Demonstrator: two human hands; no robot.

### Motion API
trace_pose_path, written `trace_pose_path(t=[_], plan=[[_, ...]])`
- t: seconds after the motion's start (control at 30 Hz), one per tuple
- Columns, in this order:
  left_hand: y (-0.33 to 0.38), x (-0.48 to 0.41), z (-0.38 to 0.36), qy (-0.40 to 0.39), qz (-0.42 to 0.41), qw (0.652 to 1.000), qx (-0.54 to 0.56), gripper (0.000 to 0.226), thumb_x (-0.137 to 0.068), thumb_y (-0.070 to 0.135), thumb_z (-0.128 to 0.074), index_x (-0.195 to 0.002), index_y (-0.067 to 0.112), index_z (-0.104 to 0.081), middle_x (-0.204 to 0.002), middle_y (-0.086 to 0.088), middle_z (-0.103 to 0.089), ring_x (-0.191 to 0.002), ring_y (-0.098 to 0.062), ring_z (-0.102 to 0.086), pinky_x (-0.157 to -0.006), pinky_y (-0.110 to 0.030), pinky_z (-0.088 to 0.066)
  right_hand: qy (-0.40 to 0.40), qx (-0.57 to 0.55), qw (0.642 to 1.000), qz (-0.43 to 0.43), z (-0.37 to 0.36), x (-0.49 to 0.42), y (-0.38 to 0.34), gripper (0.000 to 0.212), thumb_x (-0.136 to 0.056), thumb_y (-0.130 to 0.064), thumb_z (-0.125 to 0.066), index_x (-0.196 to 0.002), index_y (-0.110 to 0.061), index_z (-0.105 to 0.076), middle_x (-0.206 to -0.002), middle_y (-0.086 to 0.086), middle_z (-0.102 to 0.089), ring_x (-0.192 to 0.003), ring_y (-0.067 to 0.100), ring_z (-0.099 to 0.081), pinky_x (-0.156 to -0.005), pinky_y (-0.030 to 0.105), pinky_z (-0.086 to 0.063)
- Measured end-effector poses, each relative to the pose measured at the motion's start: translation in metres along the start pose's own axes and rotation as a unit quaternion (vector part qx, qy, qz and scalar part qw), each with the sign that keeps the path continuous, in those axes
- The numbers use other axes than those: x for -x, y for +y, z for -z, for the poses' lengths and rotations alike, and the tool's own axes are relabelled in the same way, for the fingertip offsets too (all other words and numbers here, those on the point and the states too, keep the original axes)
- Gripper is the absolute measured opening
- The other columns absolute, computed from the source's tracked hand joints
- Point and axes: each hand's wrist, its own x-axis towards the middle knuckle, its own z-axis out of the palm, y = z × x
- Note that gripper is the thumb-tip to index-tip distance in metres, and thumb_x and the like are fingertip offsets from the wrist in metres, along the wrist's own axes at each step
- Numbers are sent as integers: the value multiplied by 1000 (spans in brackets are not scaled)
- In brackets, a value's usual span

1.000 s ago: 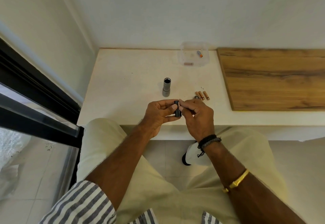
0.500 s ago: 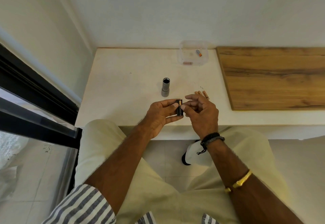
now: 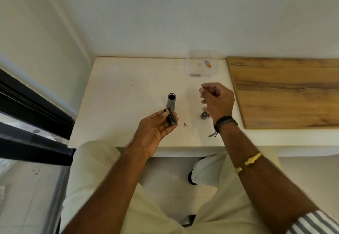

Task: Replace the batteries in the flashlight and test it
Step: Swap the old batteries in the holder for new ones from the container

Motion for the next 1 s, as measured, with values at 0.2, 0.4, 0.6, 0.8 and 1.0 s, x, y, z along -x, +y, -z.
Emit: trace_pose_path(t=[0.2, 0.4, 0.6, 0.8, 1.0], plan=[[12, -6, 8, 60, -11, 995, 79, 30, -98, 4, -56, -127, 0, -61, -117, -27, -68, -110, -36, -68, -90, -44, -58, -6, 117, 992, 48, -13, -86, -5, 11, -85, -9, -77, -94, -15, -79, -86, 1, -76, -79, 12, -72, -76, 32, -63], [16, -16, 7, 75, -23, 994, 78, 32, -97, 4, -56, -128, 0, -58, -114, -23, -70, -112, -33, -67, -88, -40, -59, -90, 314, 941, 95, -26, -155, -12, 11, -83, -10, -77, -94, -11, -82, -95, 8, -79, -92, 20, -73, -74, 10, -49], [14, -22, 4, 61, -16, 995, 73, 31, -100, 1, -48, -130, -5, -55, -115, -21, -70, -111, -33, -68, -90, -42, -58, -187, 504, 841, 63, -47, -187, -12, 18, -85, -8, -73, -96, -19, -83, -111, 4, -77, -106, 29, -69, -90, 29, -54], [17, -21, 2, 49, -14, 995, 84, 32, -100, 2, -47, -129, -7, -56, -103, -19, -71, -103, -32, -70, -86, -39, -60, -241, 552, 797, 44, -58, -197, -10, 30, -86, -3, -61, -91, -23, -83, -112, 4, -77, -103, 32, -69, -91, 36, -58], [17, -19, 1, 32, -19, 996, 85, 31, -100, 1, -47, -129, -8, -56, -105, -18, -73, -103, -32, -71, -85, -38, -60, -231, 554, 798, 57, -58, -195, -6, 27, -88, -3, -62, -95, -18, -83, -109, 10, -78, -104, 35, -69, -95, 43, -58]])
